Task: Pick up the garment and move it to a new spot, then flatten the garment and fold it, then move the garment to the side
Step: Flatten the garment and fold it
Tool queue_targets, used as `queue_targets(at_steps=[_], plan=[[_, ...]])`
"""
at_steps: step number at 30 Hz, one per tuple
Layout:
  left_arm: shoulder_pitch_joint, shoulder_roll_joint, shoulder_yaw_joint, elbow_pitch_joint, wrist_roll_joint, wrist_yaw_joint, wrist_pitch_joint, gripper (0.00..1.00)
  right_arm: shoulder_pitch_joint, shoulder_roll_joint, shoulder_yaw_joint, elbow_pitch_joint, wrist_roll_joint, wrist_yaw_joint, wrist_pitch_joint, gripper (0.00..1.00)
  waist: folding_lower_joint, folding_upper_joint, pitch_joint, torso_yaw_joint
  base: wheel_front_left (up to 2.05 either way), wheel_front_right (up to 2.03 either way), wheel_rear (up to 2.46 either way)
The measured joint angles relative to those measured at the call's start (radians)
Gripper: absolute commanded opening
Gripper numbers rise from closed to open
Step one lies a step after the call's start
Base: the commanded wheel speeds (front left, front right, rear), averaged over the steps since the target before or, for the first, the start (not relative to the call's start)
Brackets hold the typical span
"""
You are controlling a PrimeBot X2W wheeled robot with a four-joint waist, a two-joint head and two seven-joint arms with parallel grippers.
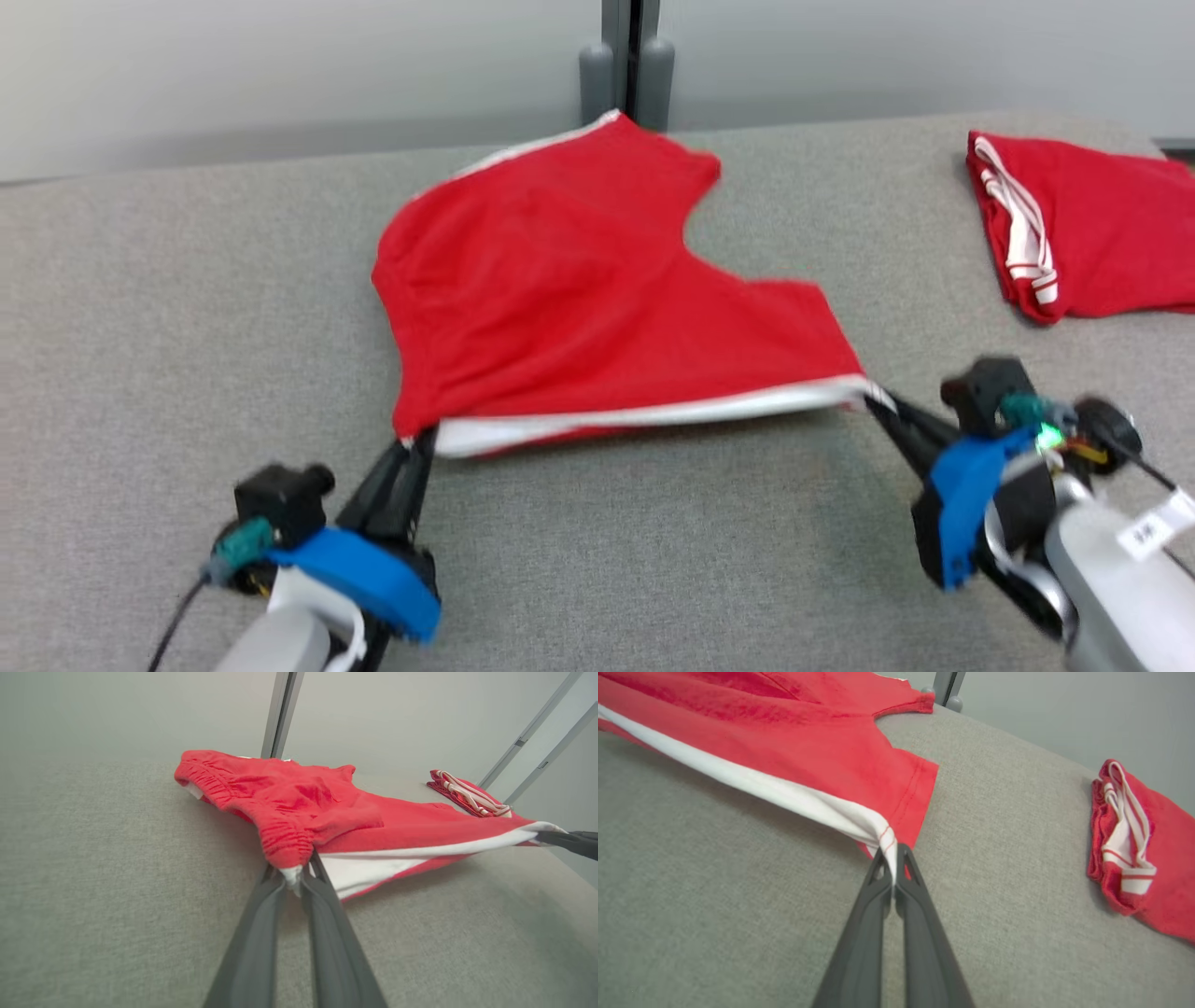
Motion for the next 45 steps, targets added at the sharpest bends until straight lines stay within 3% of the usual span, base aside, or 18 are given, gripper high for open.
queue_targets(at_steps=[7, 14, 17, 22, 26, 32, 37, 45], plan=[[0.195, 0.051, -0.048, -0.113, 0.04, 0.024, 0.001, 0.0, 0.338, -0.061, -0.082, -0.316, 0.052, 0.0, 0.233, 0.0, -0.0001, 0.0, -0.083, 0.007, 0.0, 0.0, 0.0], [0.351, 0.139, -0.093, -0.323, 0.046, 0.081, 0.112, 0.0, 0.655, -0.027, -0.23, -0.633, 0.036, 0.0, 0.464, 0.0, 0.0002, 0.0, -0.092, 0.021, 0.0, 0.0, 0.0], [0.405, 0.188, -0.104, -0.422, 0.043, 0.112, 0.172, 0.0, 0.741, -0.023, -0.296, -0.727, 0.015, 0.0, 0.534, 0.0, 0.0003, 0.0001, -0.082, 0.025, 0.0, 0.0, 0.0], [0.441, 0.215, -0.086, -0.561, 0.017, 0.156, 0.218, 0.0, 0.756, -0.01, -0.384, -0.81, -0.015, 0.0, 0.553, 0.0, 0.0003, 0.0001, -0.076, 0.037, 0.0, 0.0, 0.0], [0.392, 0.203, -0.082, -0.602, 0.003, 0.151, 0.247, 0.0, 0.647, -0.052, -0.388, -0.799, -0.043, 0.0, 0.531, 0.0, 0.0003, 0.0001, -0.075, 0.047, 0.0, 0.0, 0.0], [0.244, 0.124, -0.06, -0.563, -0.03, 0.133, 0.269, 0.0, 0.421, -0.128, -0.323, -0.691, -0.033, 0.0, 0.475, 0.0, 0.0003, 0.0004, -0.063, 0.077, 0.0, 0.0, 0.0], [0.136, 0.052, -0.022, -0.47, -0.064, 0.159, 0.287, 0.0, 0.193, -0.183, -0.198, -0.548, -0.036, 0.0, 0.41, 0.0, 0.0005, 0.0004, -0.023, 0.093, 0.0, 0.0, 0.0], [-0.023, -0.036, -0.006, -0.308, -0.088, 0.179, 0.321, 0.0, -0.143, -0.194, -0.013, -0.267, -0.023, 0.0, 0.311, 0.0, 0.0006, 0.0006, 0.06, 0.131, 0.0, 0.0, 0.0]])
